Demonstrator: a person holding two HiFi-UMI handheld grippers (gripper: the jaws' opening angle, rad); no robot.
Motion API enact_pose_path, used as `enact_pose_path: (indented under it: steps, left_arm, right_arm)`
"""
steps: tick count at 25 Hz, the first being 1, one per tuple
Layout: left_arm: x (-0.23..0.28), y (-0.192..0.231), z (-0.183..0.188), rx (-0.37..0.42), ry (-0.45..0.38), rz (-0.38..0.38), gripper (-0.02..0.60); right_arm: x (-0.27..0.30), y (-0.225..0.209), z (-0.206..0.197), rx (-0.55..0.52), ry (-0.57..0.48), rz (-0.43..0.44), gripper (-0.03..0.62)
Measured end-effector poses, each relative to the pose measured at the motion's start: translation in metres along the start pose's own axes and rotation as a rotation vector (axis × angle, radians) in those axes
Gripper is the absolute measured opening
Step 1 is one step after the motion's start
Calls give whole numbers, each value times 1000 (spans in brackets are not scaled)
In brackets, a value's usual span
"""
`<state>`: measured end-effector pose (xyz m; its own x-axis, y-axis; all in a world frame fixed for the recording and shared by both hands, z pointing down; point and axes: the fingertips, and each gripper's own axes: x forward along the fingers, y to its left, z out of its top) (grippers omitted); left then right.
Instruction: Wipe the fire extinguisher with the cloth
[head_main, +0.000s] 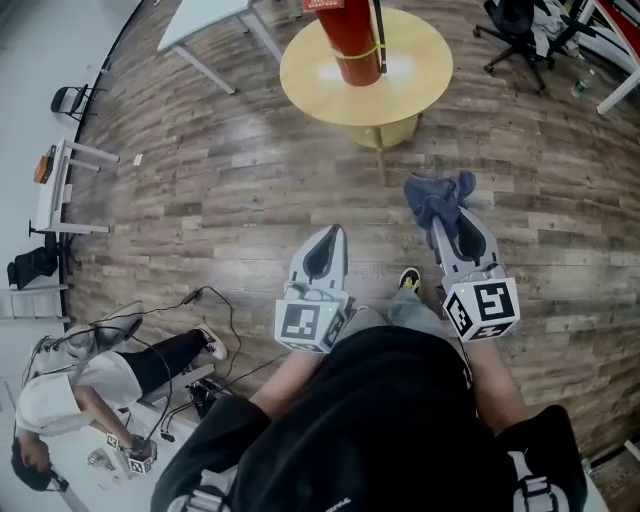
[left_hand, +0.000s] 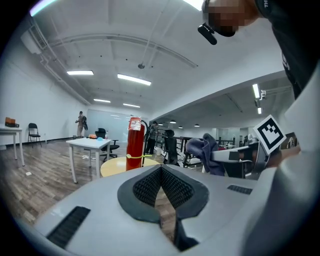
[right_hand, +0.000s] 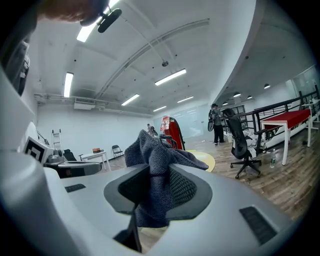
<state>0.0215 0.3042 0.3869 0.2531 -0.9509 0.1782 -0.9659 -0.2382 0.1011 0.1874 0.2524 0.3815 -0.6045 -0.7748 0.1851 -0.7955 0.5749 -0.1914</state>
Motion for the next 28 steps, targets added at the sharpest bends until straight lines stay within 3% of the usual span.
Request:
enact_pose_path:
  steps: [5, 11, 28]
  left_arm:
    - [46, -3, 14, 10, 3, 11, 15]
    - [83, 22, 15, 19, 12, 6, 15]
    - [192, 177, 35, -17, -15, -16, 15]
  right_arm:
    - [28, -27, 10, 15, -12, 31, 114]
    - [67, -50, 3, 37, 16, -10, 114]
    - [235, -63, 59, -112, 32, -52, 114]
